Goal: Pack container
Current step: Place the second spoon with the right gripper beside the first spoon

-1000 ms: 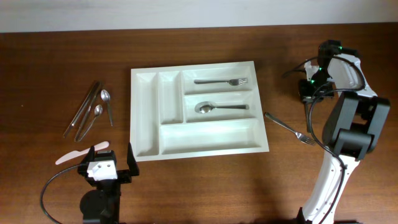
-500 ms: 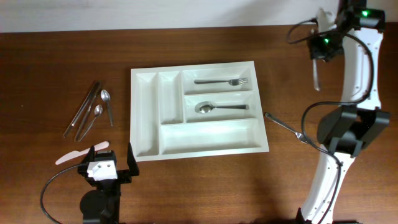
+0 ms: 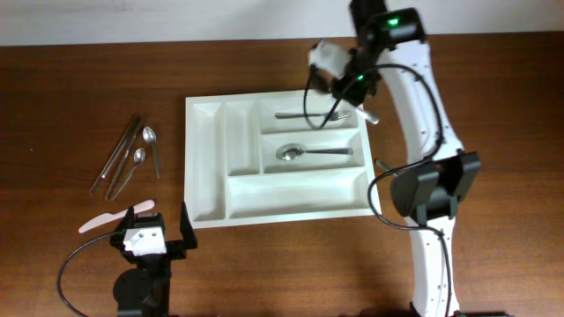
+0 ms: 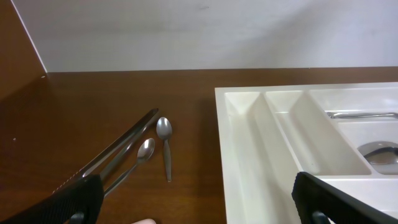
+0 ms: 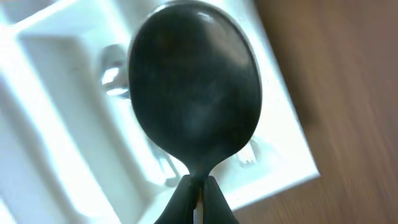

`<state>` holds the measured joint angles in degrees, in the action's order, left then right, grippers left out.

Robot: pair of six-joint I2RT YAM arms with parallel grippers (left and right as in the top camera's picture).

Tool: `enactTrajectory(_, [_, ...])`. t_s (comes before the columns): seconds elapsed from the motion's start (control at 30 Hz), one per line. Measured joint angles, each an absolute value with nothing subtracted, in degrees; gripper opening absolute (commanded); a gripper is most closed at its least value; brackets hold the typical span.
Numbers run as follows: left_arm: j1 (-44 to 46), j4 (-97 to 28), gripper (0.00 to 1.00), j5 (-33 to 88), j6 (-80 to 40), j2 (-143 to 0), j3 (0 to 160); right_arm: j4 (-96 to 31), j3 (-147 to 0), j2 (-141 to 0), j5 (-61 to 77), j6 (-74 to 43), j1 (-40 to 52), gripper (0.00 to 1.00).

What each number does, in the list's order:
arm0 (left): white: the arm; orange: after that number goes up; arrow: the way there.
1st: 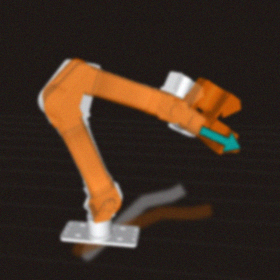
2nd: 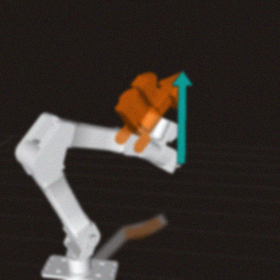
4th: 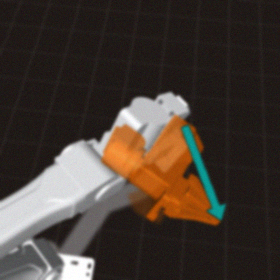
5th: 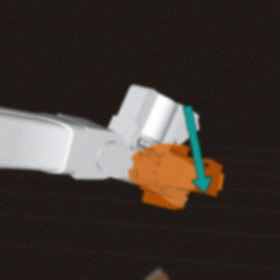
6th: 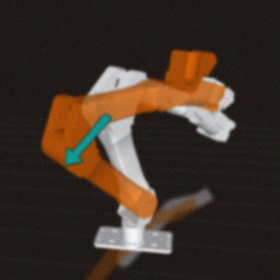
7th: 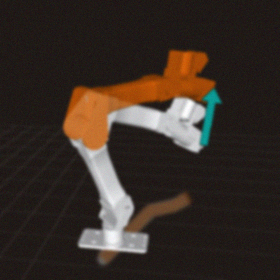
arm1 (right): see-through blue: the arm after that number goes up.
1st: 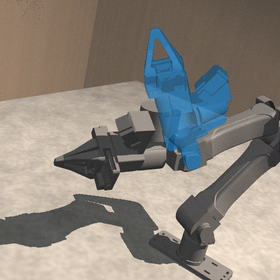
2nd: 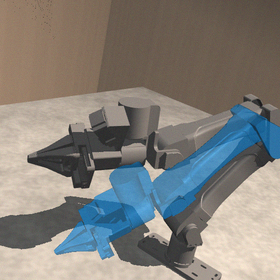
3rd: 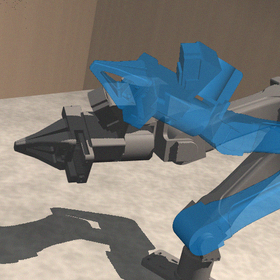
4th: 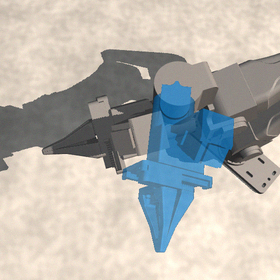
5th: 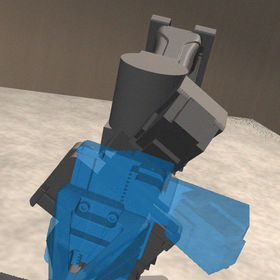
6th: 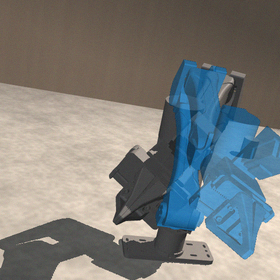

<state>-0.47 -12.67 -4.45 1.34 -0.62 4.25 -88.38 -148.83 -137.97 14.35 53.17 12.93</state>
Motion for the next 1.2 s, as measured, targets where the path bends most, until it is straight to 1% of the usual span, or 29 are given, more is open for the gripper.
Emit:
enactTrajectory(0.13, [-0.5,-12.7,0.99,-4.4,1.3,-0.6,4.3,-89.9,-146.2,-138.0,16.4,60.4,14.8,0.04])
enactTrajectory(0.43, [-0.5,-12.6,0.99,-4.4,1.3,-0.6,4.3,-90.0,-133.7,-138.0,21.7,69.8,15.1,0.04])
enactTrajectory(0.7, [-0.5,-12.6,0.99,-4.4,1.3,-0.6,4.3,-86.3,-130.9,-138.0,23.5,72.0,17.0,0.04])
enactTrajectory(0.77, [-0.5,-12.6,0.99,-4.4,1.3,-0.6,4.3,-85.2,-130.9,-138.0,23.6,72.1,17.6,0.38])
enactTrajectory(0.8, [-0.5,-12.6,0.99,-4.4,1.3,-0.6,4.3,-85.0,-130.9,-138.0,23.7,71.8,17.8,0.49])
enactTrajectory(0.87, [-0.5,-12.7,0.99,-4.4,1.3,-0.6,4.3,-84.6,-130.9,-138.0,23.9,70.8,18.1,0.68])
enactTrajectory(1.03, [-0.5,-12.6,0.99,-4.4,1.3,-0.6,4.3,-84.3,-130.9,-138.0,24.1,68.9,18.2,0.69])
enactTrajectory(1.2, [-0.5,-12.6,0.99,-4.4,1.3,-0.6,4.3,-84.2,-130.9,-138.0,24.2,61.7,17.5,0.72])
